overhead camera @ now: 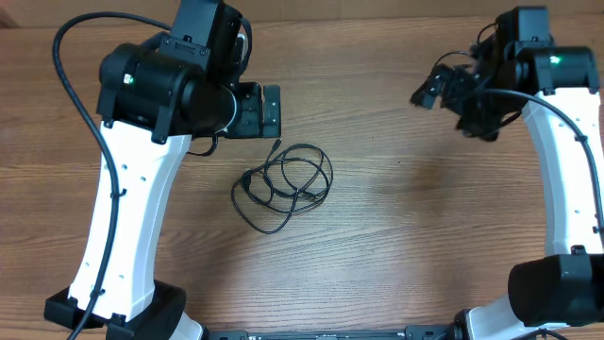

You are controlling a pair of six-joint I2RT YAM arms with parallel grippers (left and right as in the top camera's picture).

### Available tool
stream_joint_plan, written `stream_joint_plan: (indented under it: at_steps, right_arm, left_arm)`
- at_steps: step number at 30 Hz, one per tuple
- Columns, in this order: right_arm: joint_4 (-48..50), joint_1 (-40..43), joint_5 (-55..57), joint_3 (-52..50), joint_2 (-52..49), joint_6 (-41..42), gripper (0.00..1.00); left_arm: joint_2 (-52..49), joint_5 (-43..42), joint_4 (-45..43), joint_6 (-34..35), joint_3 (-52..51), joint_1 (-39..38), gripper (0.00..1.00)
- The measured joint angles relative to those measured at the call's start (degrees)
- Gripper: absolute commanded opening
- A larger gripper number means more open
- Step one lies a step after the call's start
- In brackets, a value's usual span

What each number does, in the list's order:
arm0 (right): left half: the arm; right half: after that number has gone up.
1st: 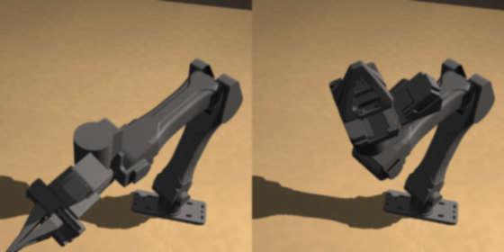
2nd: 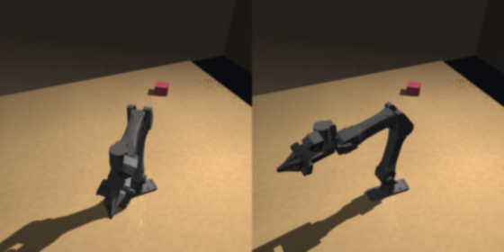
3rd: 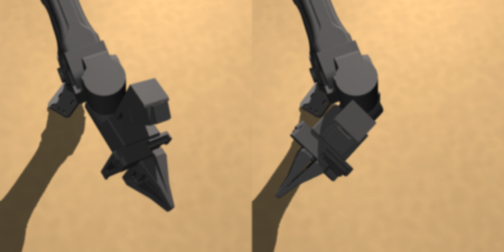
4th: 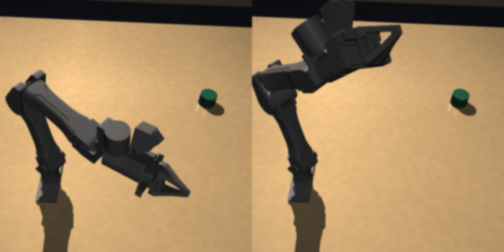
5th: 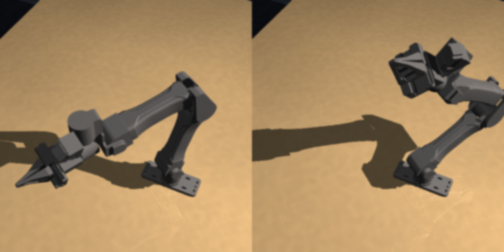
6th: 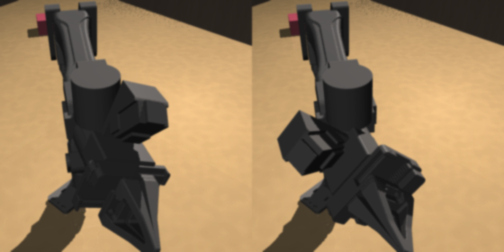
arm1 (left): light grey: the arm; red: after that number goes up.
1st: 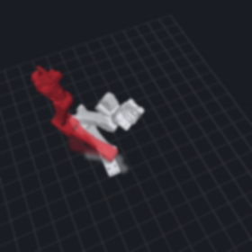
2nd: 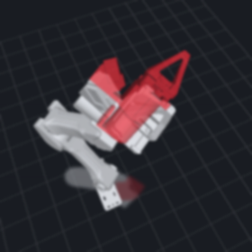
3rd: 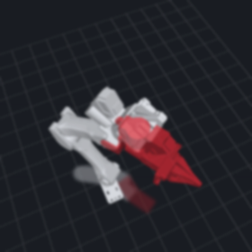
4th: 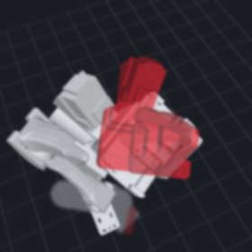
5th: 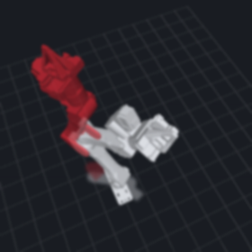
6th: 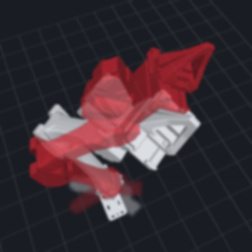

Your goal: Untangle cables

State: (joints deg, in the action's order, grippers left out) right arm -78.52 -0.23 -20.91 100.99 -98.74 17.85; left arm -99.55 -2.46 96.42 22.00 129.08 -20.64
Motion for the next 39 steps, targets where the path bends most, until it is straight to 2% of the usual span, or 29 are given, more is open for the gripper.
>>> stream_joint_plan:
  at_steps: [5, 7, 12, 14, 18, 25, 30, 39]
  right_arm:
    - [1.1, -5.0, -6.0, -6.1, 0.0, -3.9, 0.99]
    - [3.2, -8.0, -6.9, -8.8, 0.0, -4.8, 0.95]
    - [13.1, -15.1, -7.8, -16.6, 0.0, -3.5, 0.92]
    - [16.8, -17.6, -7.3, -19.6, 0.0, -1.5, 0.92]
    - [22.1, -21.0, -5.6, -23.2, -0.1, 3.0, 1.00]
    - [27.6, -22.4, -3.7, -23.8, -0.1, 7.3, 1.00]
    - [27.3, -22.4, -3.5, -23.8, -0.1, 8.0, 1.00]
    - [25.5, -22.5, -3.1, -23.8, -0.1, 8.5, 1.00]
  left_arm:
    - [-0.1, 4.3, 0.0, 3.8, -3.2, 0.1, 1.00]
    - [-0.2, 5.9, 0.0, 5.2, -4.9, 0.5, 1.00]
    - [-0.6, 7.5, -0.1, 8.9, -9.5, 4.8, 0.99]
    - [-0.7, 7.3, -0.1, 9.9, -11.3, 7.2, 0.99]
    - [-0.9, 6.1, 0.0, 11.0, -14.5, 10.3, 1.00]
    - [-0.9, 4.6, -2.0, 11.3, -20.3, 9.9, 1.00]
    - [-0.9, 4.0, -3.0, 11.5, -24.0, 9.7, 1.00]
    - [-0.9, 0.9, -3.0, 12.0, -24.5, 9.7, 0.99]
